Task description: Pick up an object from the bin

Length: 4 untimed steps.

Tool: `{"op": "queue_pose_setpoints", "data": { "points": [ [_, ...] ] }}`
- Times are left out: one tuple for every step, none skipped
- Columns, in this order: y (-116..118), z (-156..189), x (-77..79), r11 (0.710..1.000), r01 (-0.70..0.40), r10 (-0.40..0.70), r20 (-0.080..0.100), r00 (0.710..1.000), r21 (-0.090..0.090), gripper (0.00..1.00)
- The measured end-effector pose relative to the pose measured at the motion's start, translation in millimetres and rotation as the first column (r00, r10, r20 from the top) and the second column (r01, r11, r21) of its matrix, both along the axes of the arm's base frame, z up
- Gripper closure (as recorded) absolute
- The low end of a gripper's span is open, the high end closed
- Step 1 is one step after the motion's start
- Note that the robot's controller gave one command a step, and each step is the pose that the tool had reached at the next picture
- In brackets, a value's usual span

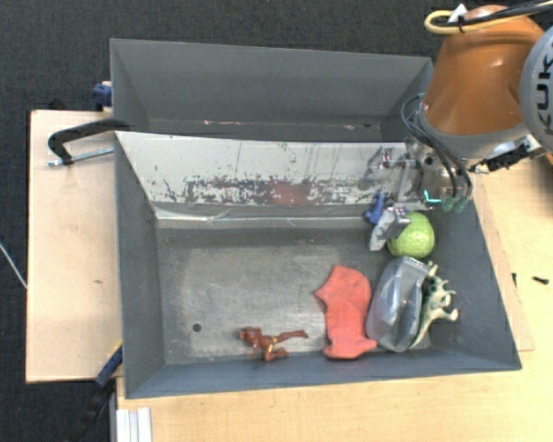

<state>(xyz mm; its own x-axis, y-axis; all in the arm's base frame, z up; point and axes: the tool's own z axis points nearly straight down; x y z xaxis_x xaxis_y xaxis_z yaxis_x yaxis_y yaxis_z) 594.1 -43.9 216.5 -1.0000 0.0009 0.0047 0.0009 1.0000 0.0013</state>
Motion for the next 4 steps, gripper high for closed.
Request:
{"op": "queue_pose_setpoints", "data": {
  "points": [
    [0.1, 4.9, 1.5, 1.0, -0.001, 0.001, 0.009, 1.0, -0.001, 0.0],
    [4.6, -42.9, -14.5, 0.995, -0.097, 0.097, 0.011, 0.995, -0.002, 0.0],
    [-12.8, -110.1, -71.8, 0.991, -0.134, 0.134, 0.009, 0.991, -0.001, 0.0],
    [5.9, -140.7, -58.5, 0.956, -0.293, 0.293, 0.015, 0.956, -0.004, 1.0]
  ]
}}
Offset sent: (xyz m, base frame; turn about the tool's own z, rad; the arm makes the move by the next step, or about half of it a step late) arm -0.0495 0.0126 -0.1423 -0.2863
